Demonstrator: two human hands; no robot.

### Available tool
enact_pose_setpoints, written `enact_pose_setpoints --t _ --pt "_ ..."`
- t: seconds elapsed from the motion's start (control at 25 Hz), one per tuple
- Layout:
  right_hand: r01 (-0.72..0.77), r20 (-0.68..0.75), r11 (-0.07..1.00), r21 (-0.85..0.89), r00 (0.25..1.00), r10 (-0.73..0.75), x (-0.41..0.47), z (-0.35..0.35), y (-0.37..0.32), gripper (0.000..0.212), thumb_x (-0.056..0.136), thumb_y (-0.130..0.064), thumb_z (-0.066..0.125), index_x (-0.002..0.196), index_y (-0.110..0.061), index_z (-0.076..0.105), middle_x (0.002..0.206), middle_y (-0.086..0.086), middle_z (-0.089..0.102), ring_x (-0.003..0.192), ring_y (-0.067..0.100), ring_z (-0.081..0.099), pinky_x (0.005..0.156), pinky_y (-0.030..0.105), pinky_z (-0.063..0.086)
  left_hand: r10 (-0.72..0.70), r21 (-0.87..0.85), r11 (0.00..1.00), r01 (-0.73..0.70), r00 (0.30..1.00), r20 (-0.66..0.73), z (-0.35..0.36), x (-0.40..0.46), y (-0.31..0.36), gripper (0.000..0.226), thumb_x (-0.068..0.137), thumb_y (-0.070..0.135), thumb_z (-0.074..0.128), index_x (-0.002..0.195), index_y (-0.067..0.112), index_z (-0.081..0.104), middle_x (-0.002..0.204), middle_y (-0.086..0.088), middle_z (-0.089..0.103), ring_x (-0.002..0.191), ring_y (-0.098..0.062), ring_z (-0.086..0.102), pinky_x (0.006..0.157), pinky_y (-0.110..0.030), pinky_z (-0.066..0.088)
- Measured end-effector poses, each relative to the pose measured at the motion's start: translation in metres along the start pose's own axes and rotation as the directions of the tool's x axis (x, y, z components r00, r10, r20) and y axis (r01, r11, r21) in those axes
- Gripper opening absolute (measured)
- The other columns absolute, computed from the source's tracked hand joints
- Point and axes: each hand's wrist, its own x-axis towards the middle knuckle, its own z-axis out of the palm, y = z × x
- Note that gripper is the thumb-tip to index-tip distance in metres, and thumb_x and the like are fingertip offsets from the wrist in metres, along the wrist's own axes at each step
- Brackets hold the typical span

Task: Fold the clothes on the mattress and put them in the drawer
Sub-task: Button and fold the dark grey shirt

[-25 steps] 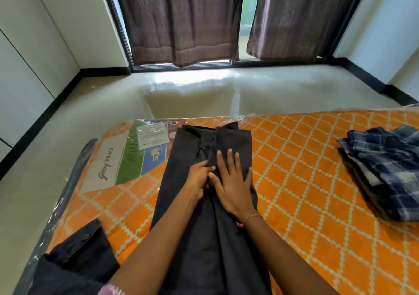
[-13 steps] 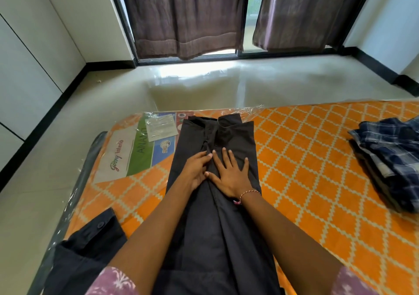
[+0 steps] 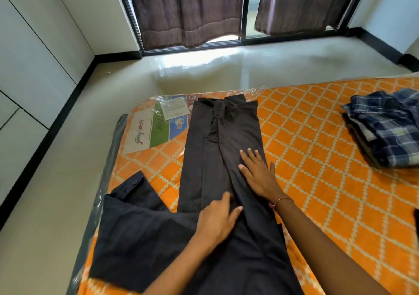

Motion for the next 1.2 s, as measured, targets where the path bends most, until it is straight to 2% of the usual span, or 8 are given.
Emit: enact_pose_setpoints --t 0.12,0.28,0.44,0.72,0.88,1.0,1.08,1.2 --pt "0.022 -0.114 0.999 -0.043 0.993 -0.027 -0.045 0.000 -0.011 0.054 0.102 -0.046 0.026 0.152 -0.033 0.009 0.161 -0.004 -0.003 0.147 0.013 -0.011 0.114 0.054 -0.006 0.056 -0.037 0.998 -0.055 0.998 0.036 -0.012 -0.041 -0.003 0.033 0.093 0.048 0.050 0.108 0.019 0.051 0.107 -0.007 0.066 0.103 -0.028 0.059 0.078 -0.036 0.046" --pt "0.110 -0.160 0.979 -0.172 0.978 -0.138 -0.095 0.027 -0.025 0.062 0.097 -0.058 0.023 0.148 -0.041 -0.006 0.157 -0.007 -0.017 0.141 0.010 -0.025 0.113 0.053 -0.008 0.018 -0.054 0.998 -0.037 0.945 -0.326 -0.021 -0.091 -0.035 0.019 0.093 0.044 0.050 0.098 0.027 0.057 0.088 0.002 0.070 0.085 -0.018 0.063 0.067 -0.034 0.048" --pt "0.039 0.067 0.947 -0.319 0.998 -0.019 -0.112 0.054 -0.021 0.069 0.094 -0.065 0.019 0.149 -0.037 -0.010 0.158 0.001 -0.020 0.145 0.020 -0.021 0.114 0.057 -0.006 -0.114 0.078 0.989 0.123 0.987 -0.113 -0.012 -0.095 -0.056 0.029 0.097 0.043 0.044 0.100 0.019 0.061 0.101 -0.004 0.068 0.099 -0.022 0.060 0.077 -0.036 0.048" --pt "0.190 0.120 0.928 -0.320 0.980 -0.159 -0.146 0.072 -0.027 0.072 0.091 -0.068 0.023 0.150 -0.037 -0.007 0.158 0.001 -0.020 0.143 0.017 -0.026 0.113 0.051 -0.014 -0.094 0.286 0.946 0.151 0.974 -0.204 0.013 -0.095 -0.064 0.036 0.097 0.048 0.040 0.116 0.018 0.049 0.110 -0.004 0.064 0.101 -0.023 0.061 0.075 -0.034 0.046" --pt "0.061 0.024 0.973 -0.222 0.998 -0.057 -0.186 0.078 -0.013 0.075 0.091 -0.068 0.026 0.148 -0.037 -0.012 0.152 -0.001 -0.029 0.144 0.021 -0.024 0.115 0.051 -0.005 0.237 0.386 0.920 -0.068 0.881 -0.410 0.036 -0.101 -0.045 0.050 0.089 0.041 0.055 0.136 0.024 0.050 0.137 -0.008 0.053 0.125 -0.023 0.051 0.097 -0.041 0.042" --pt "0.030 -0.008 0.949 -0.313 0.999 -0.035 -0.235 0.105 -0.002 0.075 0.088 -0.072 0.018 0.142 -0.038 -0.021 0.152 0.002 -0.030 0.142 0.026 -0.026 0.116 0.050 -0.003 0.220 0.417 0.892 -0.175 0.974 -0.061 0.054 -0.103 -0.045 0.059 0.098 0.054 0.027 0.151 0.035 0.011 0.160 -0.002 0.011 0.147 -0.017 0.008 0.115 -0.046 0.006" --pt "0.016 -0.022 0.946 -0.325 0.999 -0.025 -0.246 0.109 0.000 0.074 0.090 -0.070 0.018 0.141 -0.037 -0.023 0.152 0.002 -0.031 0.142 0.026 -0.026 0.116 0.049 -0.002 0.200 0.423 0.889 -0.175 0.980 -0.014 0.055 -0.102 -0.051 0.062 0.098 0.057 0.021 0.151 0.035 -0.002 0.161 0.001 -0.002 0.148 -0.014 -0.003 0.115 -0.044 -0.003" --pt "-0.018 -0.014 0.955 -0.296 1.000 0.015 -0.244 0.102 -0.005 0.079 0.090 -0.071 0.020 0.144 -0.033 -0.023 0.151 -0.001 -0.033 0.143 0.020 -0.026 0.115 0.053 -0.004 0.266 0.435 0.894 -0.109 0.910 -0.318 0.037 -0.118 -0.064 0.062 0.097 0.051 0.030 0.151 0.024 0.016 0.159 -0.008 0.011 0.147 -0.022 0.015 0.113 -0.045 0.008"
